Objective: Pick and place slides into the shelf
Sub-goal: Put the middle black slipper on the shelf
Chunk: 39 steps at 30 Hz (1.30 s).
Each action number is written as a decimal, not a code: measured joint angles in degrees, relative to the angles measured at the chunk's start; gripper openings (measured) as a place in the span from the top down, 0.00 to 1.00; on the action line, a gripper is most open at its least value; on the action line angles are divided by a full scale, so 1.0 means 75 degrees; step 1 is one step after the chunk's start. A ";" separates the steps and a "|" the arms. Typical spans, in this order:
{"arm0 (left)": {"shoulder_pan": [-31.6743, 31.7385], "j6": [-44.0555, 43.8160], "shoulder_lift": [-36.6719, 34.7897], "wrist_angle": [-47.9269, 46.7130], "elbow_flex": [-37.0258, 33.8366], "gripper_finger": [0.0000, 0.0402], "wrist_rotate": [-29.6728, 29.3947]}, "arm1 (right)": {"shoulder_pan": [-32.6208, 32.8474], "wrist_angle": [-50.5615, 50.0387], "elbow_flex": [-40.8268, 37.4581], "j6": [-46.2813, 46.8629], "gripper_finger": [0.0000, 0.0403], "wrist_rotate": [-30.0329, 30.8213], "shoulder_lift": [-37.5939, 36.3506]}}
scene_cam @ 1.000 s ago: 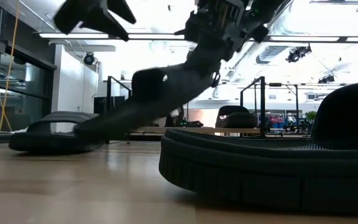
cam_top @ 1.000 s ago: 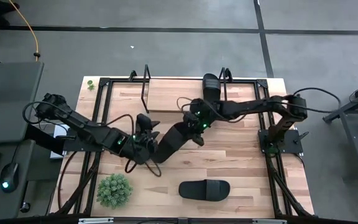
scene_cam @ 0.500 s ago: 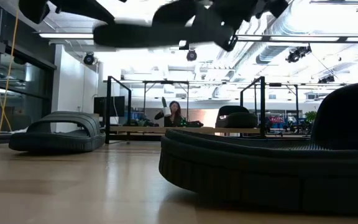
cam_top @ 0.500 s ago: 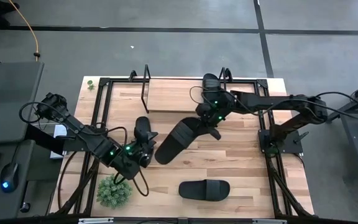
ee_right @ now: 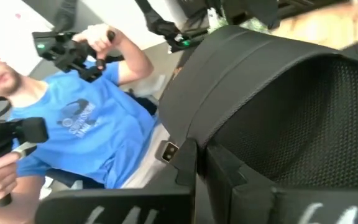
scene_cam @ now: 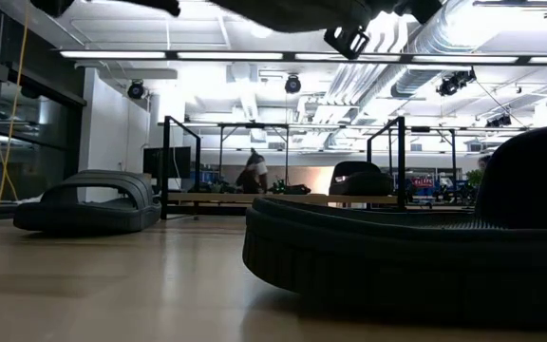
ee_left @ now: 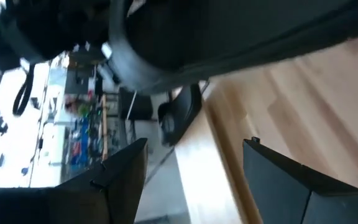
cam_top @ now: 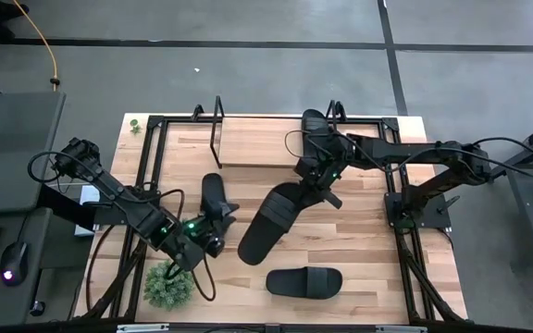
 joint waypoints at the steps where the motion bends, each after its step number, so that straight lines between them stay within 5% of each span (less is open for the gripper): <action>1: -0.0044 0.0088 0.0000 0.0153 0.0000 0.39 0.0125 | 0.0000 0.0085 -0.0001 0.0003 1.00 -0.0124 0.0000; 16: -0.1168 0.1222 0.0000 0.1973 0.0000 0.39 0.0590 | 0.0000 0.1072 0.0001 0.0224 1.00 -0.0688 0.0003; 24: -0.0981 0.1745 0.0079 0.2503 0.0001 0.39 0.1232 | 0.0000 0.1635 0.0004 0.0524 1.00 -0.0687 0.0003; 39: -0.0878 0.2788 0.0592 0.3666 0.0000 0.39 0.1136 | 0.0000 0.1851 0.0004 0.0674 1.00 -0.0624 0.0012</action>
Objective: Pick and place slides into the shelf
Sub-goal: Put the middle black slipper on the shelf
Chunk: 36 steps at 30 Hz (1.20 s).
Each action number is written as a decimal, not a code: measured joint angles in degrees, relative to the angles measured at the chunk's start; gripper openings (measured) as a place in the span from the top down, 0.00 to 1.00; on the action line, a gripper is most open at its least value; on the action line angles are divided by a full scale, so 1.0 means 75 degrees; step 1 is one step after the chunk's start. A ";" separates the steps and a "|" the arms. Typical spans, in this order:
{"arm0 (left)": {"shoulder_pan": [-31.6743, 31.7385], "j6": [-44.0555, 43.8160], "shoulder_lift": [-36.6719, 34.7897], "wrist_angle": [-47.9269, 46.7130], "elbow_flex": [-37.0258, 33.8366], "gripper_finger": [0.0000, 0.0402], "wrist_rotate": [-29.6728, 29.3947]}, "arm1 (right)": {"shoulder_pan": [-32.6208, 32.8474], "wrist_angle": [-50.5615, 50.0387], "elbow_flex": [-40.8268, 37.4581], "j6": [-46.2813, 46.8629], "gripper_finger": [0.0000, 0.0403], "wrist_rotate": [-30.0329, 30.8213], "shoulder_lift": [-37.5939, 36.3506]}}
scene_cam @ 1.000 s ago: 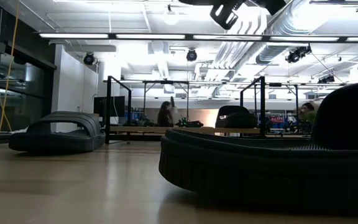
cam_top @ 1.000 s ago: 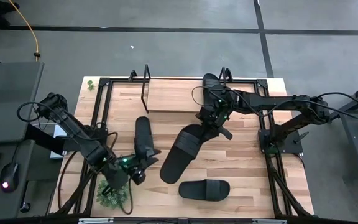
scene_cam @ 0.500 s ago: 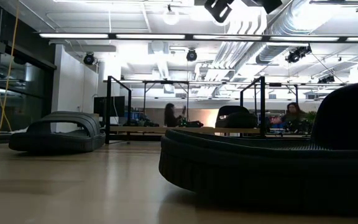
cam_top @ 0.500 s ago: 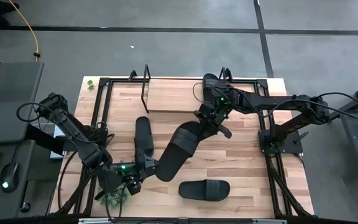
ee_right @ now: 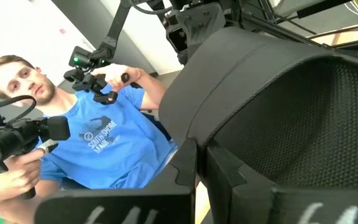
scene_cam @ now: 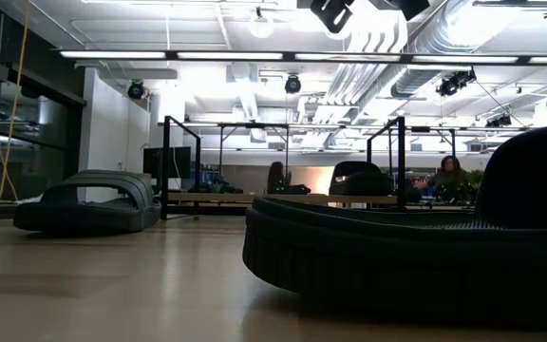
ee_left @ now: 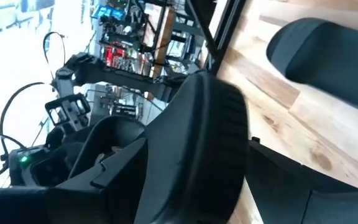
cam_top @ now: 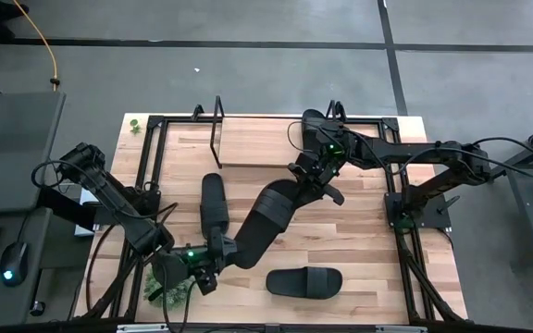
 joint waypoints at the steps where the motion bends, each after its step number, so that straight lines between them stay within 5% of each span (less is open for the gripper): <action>1: 0.0000 0.0003 0.0003 -0.0001 0.0000 0.39 -0.0064 | 0.0000 0.0013 0.0000 0.0005 1.00 0.0000 0.0000; 7: 0.0000 0.0276 0.0003 -0.0011 0.0000 0.45 -0.0092 | 0.0000 0.0016 0.0000 0.0005 1.00 0.0180 0.0000; 19: -0.0009 0.0347 0.0003 -0.0079 0.0000 0.87 -0.0497 | -0.0005 0.0028 0.0000 -0.0012 1.00 0.0561 0.0000; 30: -0.0017 0.0291 0.0003 -0.0082 0.0000 0.80 -0.0813 | -0.0094 0.0051 0.0001 -0.0131 1.00 0.0852 -0.0003; 36: -0.0017 0.0286 0.0003 -0.0074 0.0000 0.87 -0.0996 | -0.0204 0.0052 0.0003 -0.0221 1.00 0.0895 -0.0003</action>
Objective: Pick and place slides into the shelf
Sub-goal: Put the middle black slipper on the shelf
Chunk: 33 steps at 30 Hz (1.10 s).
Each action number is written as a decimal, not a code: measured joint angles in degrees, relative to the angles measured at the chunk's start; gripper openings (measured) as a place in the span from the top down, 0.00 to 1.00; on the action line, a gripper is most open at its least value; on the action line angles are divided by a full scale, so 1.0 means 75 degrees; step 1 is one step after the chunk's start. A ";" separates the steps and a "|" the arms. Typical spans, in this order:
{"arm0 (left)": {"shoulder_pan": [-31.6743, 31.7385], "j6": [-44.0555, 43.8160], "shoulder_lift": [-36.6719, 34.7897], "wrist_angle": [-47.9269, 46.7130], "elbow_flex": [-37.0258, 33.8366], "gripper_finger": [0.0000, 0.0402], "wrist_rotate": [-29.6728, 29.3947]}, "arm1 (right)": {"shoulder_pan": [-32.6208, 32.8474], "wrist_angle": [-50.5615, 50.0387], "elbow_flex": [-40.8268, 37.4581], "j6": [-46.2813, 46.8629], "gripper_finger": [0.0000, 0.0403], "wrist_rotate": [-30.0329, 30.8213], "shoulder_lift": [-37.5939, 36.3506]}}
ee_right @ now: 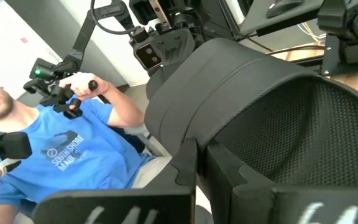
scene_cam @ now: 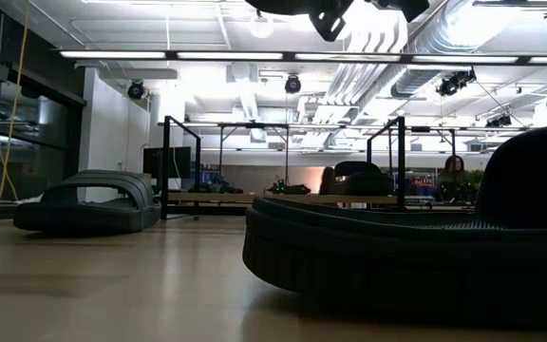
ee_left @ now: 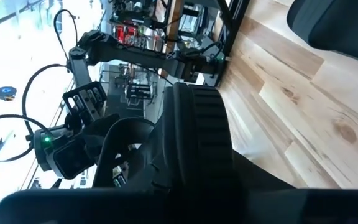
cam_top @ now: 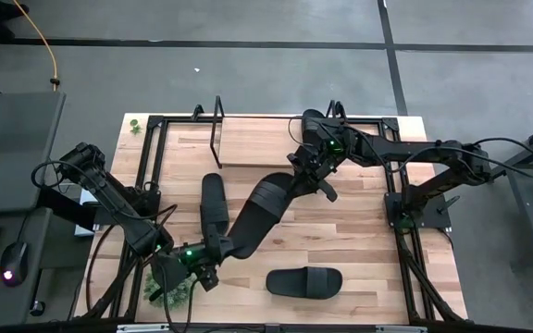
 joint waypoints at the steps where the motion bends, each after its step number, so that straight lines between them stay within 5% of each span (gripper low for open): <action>1: 0.0000 -0.0002 0.0000 0.0003 0.0000 0.88 -0.0006 | -0.0009 0.0000 0.0000 -0.0007 1.00 -0.0003 0.0000; 11: 0.0000 -0.0131 0.0000 0.0244 0.0000 0.77 -0.0101 | -0.0011 0.0000 0.0000 -0.0664 0.78 0.0349 0.0000; 19: 0.0009 -0.0207 0.0000 0.0222 0.0000 0.86 -0.0170 | -0.0096 -0.0003 0.0000 -0.1322 0.59 0.1034 0.0000; 33: 0.0009 -0.0452 0.0000 0.0200 0.0000 0.79 -0.0309 | -0.1076 -0.0219 0.0000 -0.1705 0.56 0.1698 -0.0001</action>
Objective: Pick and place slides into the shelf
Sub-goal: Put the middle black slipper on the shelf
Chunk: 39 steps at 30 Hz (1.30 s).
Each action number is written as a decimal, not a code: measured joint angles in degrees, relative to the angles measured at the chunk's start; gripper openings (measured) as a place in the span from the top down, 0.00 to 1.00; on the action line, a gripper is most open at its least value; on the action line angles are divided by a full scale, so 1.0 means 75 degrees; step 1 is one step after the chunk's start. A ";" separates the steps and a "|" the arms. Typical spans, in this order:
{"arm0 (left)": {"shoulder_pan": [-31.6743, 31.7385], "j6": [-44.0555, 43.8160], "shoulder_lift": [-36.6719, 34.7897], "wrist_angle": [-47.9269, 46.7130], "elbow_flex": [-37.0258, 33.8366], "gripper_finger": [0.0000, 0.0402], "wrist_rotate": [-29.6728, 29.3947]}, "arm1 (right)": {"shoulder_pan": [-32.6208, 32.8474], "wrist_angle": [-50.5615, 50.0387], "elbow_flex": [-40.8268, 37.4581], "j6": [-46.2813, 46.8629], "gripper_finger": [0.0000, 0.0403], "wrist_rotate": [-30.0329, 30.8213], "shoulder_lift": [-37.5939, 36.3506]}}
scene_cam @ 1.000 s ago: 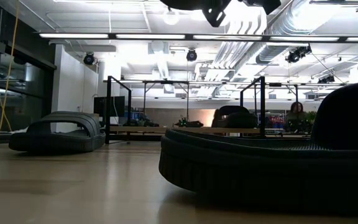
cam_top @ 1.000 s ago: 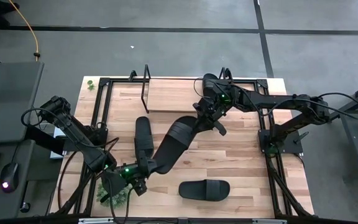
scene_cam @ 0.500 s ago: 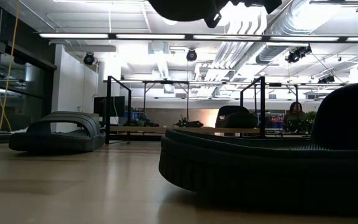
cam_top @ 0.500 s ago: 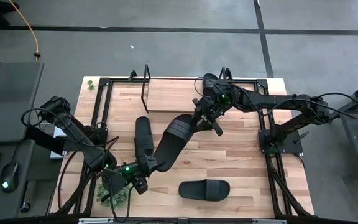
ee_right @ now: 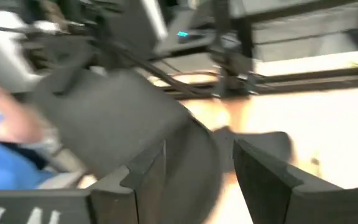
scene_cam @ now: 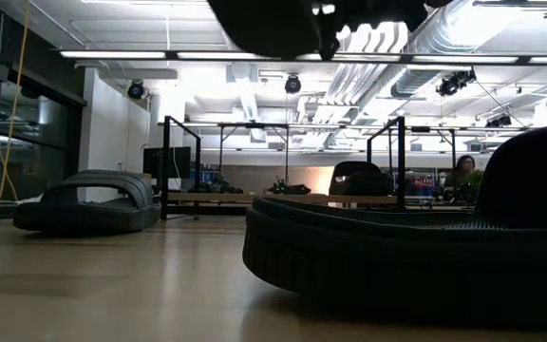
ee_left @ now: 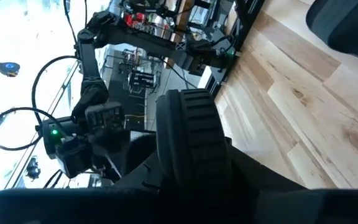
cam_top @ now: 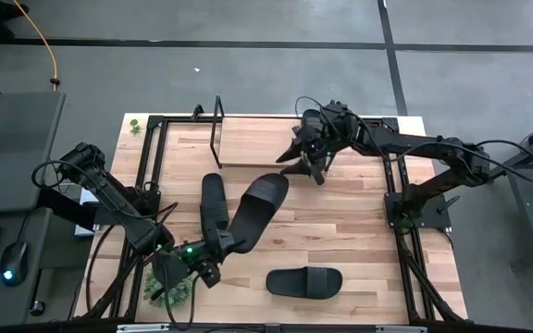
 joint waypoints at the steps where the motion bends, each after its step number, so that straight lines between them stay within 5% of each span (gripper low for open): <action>1: 0.0003 -0.0005 0.0000 -0.0001 0.0000 0.80 -0.0003 | -0.0063 -0.0130 0.0000 -0.0159 0.56 0.0175 -0.0002; 13: 0.0650 -0.0796 0.0000 -0.0683 0.0003 0.81 -0.0425 | -0.0215 -0.2938 0.0006 -0.1288 0.56 0.3980 -0.0370; 24: 0.1921 -0.0927 0.0410 -0.0732 0.0002 0.79 0.0094 | 0.0301 -0.4282 0.0006 -0.0909 0.56 0.5686 -0.1074; 39: 0.2986 -0.0926 0.0501 -0.0534 0.0000 0.78 0.1484 | 0.2592 -0.4805 0.0006 0.1313 0.56 0.7166 -0.1858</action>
